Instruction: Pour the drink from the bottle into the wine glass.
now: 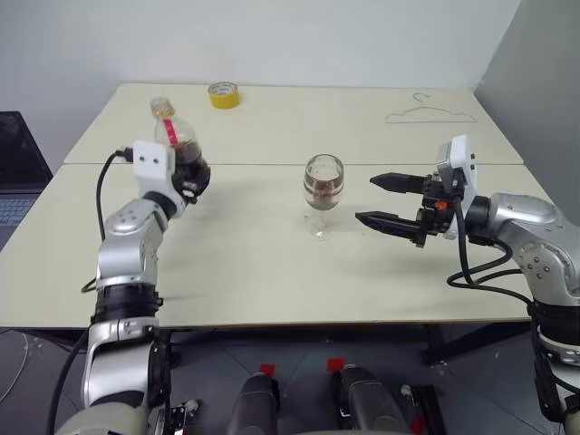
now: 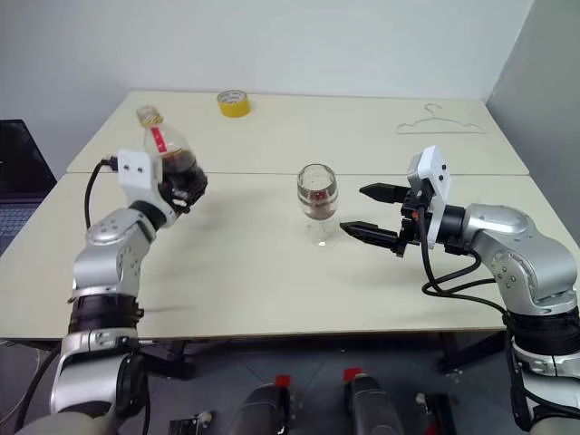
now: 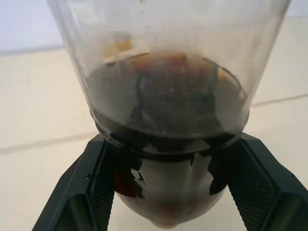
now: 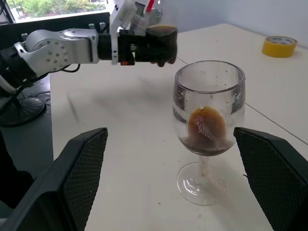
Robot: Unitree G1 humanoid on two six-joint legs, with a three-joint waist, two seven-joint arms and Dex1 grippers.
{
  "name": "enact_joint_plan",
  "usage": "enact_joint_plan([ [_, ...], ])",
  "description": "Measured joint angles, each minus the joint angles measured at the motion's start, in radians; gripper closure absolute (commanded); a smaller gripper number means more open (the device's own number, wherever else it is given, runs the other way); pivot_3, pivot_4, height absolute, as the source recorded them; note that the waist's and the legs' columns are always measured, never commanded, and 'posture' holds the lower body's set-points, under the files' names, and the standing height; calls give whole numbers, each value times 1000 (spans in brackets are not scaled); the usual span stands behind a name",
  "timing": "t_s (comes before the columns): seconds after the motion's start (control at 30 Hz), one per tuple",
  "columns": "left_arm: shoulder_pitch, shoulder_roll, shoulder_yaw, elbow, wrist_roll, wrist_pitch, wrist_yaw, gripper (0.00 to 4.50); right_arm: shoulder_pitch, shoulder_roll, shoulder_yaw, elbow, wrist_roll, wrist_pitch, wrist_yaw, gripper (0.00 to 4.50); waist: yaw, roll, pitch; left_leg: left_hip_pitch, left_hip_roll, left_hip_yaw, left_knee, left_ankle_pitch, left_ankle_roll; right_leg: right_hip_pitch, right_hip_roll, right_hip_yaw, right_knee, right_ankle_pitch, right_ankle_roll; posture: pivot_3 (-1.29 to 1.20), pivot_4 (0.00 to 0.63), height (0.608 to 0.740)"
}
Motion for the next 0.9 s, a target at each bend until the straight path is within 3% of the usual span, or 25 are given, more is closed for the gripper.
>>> enact_joint_plan([
  [0.27,133,-60,36,-29,-10,-36,90,1429,-39,14,36,36,-19,-19,31,0,4,0,0,8,0,-2,3,1,2,12,0,-2,-4,-2,-5,0,150,740],
  [0.53,146,-92,47,-8,-19,-87,130,1429,-41,14,37,40,-20,-20,36,0,4,0,0,7,0,-4,1,1,2,12,0,-3,-4,0,-1,0,150,740],
  [0.7,147,-94,33,17,-12,-101,145,31,-41,14,37,40,-21,-20,35,0,4,0,0,7,0,-4,1,1,2,12,0,-3,-5,-1,-3,0,150,740],
  [0.9,160,-94,23,16,-6,-115,149,31,-41,14,37,40,-21,-19,35,0,3,0,0,7,0,-4,1,1,2,12,0,-3,-5,-2,-4,0,150,740],
])
